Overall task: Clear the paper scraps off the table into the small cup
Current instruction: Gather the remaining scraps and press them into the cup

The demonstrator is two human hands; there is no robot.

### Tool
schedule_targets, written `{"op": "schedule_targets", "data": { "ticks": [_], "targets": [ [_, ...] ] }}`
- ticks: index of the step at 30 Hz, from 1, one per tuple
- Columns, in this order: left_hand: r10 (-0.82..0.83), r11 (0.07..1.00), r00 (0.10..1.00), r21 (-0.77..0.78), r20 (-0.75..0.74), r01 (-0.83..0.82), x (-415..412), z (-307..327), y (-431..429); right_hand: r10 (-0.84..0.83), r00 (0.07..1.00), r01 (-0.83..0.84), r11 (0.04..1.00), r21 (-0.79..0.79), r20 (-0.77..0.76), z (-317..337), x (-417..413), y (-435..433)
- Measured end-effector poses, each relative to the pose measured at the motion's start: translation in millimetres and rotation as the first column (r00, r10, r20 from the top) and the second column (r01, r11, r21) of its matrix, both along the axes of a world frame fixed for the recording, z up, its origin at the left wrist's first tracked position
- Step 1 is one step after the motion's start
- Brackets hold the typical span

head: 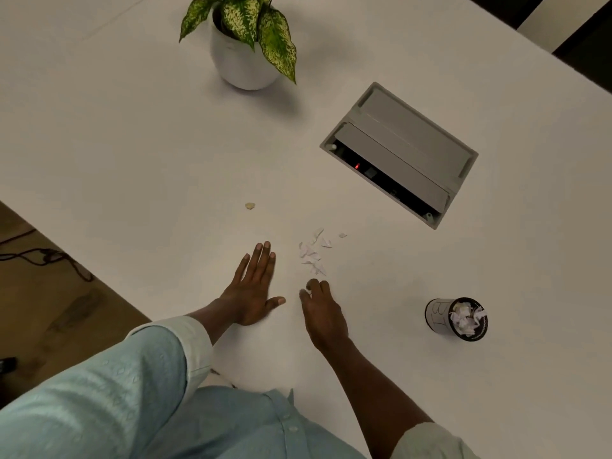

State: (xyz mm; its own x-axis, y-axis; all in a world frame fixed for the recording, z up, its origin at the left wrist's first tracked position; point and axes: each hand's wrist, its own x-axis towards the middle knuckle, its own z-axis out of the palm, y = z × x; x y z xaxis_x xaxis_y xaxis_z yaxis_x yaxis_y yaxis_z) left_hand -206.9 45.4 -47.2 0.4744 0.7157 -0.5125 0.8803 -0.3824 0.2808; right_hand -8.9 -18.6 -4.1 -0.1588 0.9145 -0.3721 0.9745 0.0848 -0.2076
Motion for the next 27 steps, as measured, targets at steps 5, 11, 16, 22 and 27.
{"op": "schedule_targets", "data": {
  "ticks": [5,11,16,22,27],
  "targets": [
    [-0.008,1.0,1.0,-0.016,-0.026,0.007,0.9,-0.1,1.5,-0.04,0.999,0.039,0.999,0.01,0.021,1.6,-11.2,-4.5],
    [-0.024,0.999,0.997,-0.036,-0.074,0.021,4.2,2.7,2.9,-0.314,0.933,0.327,0.944,0.047,-0.176,6.2,12.0,-21.9],
    [0.004,1.0,0.996,-0.029,-0.086,-0.007,10.3,2.8,-1.2,-0.589,0.713,0.672,0.729,0.131,-0.38,32.4,64.4,-38.6],
    [0.041,0.999,0.996,0.016,-0.08,-0.04,37.7,2.0,-17.2,-0.745,0.473,0.88,0.415,0.229,-0.47,63.1,143.7,-55.8],
    [-0.25,0.968,0.968,0.004,-0.021,0.25,91.9,5.1,-50.1,-0.791,0.389,0.914,0.271,0.301,-0.472,76.2,190.0,-71.6]
  ]
}}
